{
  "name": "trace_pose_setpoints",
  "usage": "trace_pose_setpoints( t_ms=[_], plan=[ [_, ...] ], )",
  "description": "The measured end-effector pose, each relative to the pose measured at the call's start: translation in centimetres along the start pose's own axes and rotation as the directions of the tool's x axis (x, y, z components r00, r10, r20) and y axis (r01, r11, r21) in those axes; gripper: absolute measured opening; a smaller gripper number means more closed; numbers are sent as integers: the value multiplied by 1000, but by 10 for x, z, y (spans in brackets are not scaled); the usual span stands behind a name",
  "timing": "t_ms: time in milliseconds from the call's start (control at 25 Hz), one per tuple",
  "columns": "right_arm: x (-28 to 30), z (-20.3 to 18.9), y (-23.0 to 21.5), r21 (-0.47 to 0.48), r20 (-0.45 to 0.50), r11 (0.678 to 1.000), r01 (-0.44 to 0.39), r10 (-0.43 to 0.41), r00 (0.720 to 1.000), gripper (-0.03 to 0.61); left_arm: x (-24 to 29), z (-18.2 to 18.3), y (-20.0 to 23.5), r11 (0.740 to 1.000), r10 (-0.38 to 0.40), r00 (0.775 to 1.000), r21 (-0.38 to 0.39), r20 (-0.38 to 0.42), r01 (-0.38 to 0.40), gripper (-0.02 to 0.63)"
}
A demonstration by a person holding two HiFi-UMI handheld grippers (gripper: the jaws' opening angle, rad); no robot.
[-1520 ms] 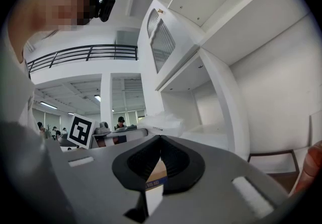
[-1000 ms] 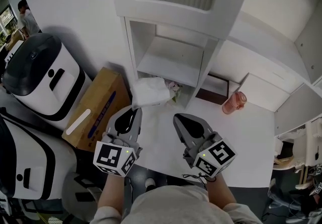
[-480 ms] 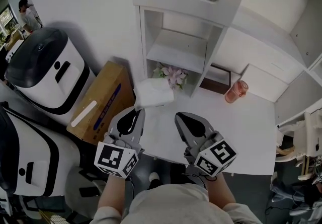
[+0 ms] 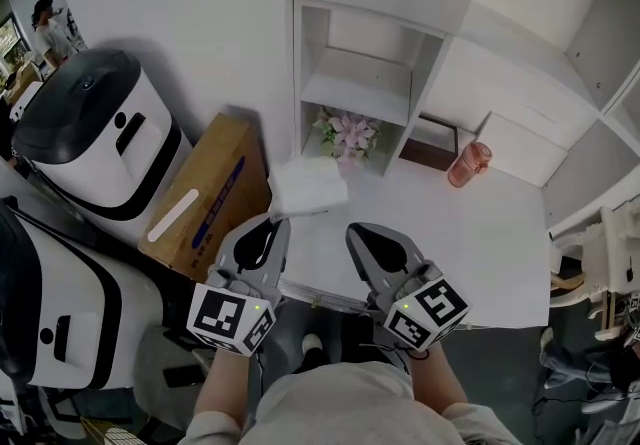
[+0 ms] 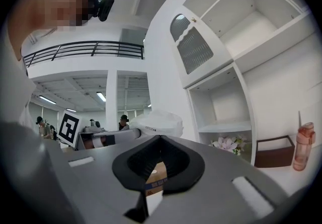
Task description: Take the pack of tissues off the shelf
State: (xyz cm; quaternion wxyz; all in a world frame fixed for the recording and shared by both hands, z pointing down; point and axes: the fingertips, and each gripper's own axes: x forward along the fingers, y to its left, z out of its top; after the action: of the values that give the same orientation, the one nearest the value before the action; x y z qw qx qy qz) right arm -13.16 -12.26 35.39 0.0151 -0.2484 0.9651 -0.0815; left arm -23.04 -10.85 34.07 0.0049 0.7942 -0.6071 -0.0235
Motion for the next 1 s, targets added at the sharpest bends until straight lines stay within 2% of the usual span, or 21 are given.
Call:
trace_pose_setpoints(
  t_ms=[440, 1000],
  plan=[
    [-2, 2, 21, -46, -11, 999, 4, -4, 1000, 0, -22, 5, 1, 1000, -4, 1000, -2, 18, 4, 12],
    [-8, 5, 21, -59, -14, 998, 29, -30, 999, 0, -20, 11, -7, 999, -35, 999, -4, 35, 35, 12]
  ],
)
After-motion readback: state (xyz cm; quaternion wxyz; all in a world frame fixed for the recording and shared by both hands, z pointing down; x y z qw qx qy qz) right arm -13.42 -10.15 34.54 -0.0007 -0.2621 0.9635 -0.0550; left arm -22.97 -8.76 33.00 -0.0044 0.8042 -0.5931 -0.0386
